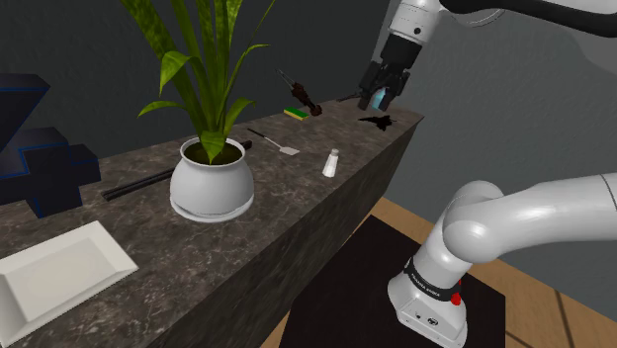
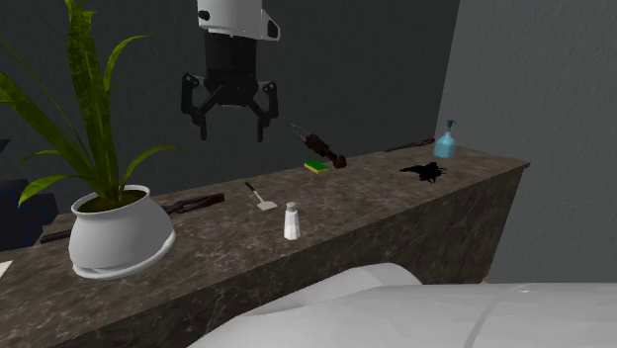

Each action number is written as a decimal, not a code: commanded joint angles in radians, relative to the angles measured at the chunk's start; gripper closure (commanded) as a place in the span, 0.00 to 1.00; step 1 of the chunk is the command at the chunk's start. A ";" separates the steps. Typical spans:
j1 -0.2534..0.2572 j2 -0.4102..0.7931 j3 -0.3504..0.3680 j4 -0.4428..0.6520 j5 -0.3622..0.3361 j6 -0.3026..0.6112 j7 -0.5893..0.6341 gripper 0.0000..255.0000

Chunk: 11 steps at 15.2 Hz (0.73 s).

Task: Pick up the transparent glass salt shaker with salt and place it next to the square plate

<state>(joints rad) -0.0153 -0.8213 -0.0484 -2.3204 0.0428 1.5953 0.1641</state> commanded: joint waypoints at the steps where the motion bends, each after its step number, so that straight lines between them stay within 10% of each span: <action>1: 0.000 0.000 0.000 0.000 0.000 0.000 0.000 0.00; 11: -0.009 0.066 -0.193 -0.216 -0.083 0.333 -0.273 0.00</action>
<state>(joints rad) -0.0261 -0.7718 -0.2231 -2.5214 -0.0348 1.8896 -0.0814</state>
